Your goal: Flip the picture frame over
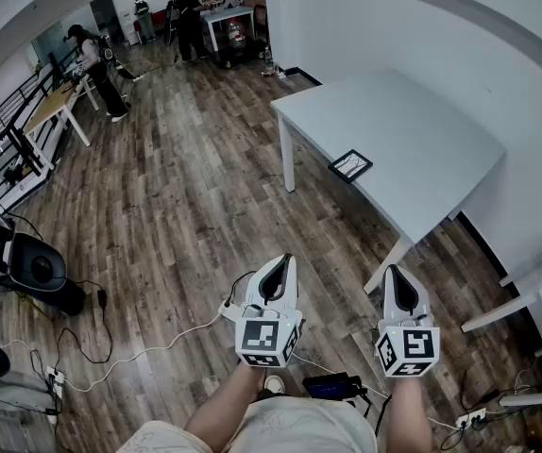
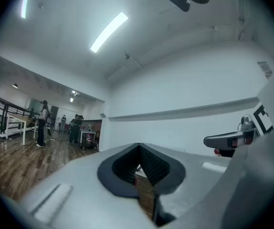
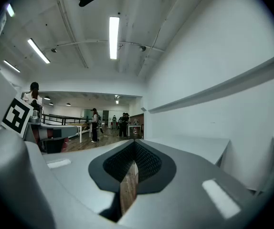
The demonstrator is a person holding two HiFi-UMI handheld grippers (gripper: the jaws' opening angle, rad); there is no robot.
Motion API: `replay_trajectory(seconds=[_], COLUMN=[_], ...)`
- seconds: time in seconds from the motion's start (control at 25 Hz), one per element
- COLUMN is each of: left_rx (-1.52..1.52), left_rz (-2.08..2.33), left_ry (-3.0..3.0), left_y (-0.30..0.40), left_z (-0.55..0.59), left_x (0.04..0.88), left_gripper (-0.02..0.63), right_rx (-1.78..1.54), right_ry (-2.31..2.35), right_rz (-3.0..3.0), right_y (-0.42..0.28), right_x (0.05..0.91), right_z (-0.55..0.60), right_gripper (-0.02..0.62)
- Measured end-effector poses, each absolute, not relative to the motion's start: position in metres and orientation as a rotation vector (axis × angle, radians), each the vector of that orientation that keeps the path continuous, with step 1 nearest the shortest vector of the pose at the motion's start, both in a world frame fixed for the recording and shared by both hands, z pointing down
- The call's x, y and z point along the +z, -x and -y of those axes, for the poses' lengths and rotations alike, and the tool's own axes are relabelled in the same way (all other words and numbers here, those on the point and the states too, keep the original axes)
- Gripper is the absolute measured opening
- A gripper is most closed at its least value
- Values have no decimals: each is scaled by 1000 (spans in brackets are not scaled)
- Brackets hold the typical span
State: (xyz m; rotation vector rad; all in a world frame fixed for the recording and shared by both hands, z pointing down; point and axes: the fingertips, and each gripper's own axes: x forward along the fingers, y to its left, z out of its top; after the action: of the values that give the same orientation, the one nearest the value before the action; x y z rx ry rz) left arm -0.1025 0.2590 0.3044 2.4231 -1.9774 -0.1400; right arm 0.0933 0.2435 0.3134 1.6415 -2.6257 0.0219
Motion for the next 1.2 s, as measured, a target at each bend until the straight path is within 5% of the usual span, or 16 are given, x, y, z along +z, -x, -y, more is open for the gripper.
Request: replay_trajectory(seconds=[1.2], left_rx=[-105], left_rz=[1984], left_ry=[-2435], left_y=[31], left_z=[-252], left_x=[303], left_gripper=[1], right_rx=[38], right_ry=[-1614], right_rz=[2682], right_y=[-153], right_x=[319], right_z=[-235], right_gripper=[25])
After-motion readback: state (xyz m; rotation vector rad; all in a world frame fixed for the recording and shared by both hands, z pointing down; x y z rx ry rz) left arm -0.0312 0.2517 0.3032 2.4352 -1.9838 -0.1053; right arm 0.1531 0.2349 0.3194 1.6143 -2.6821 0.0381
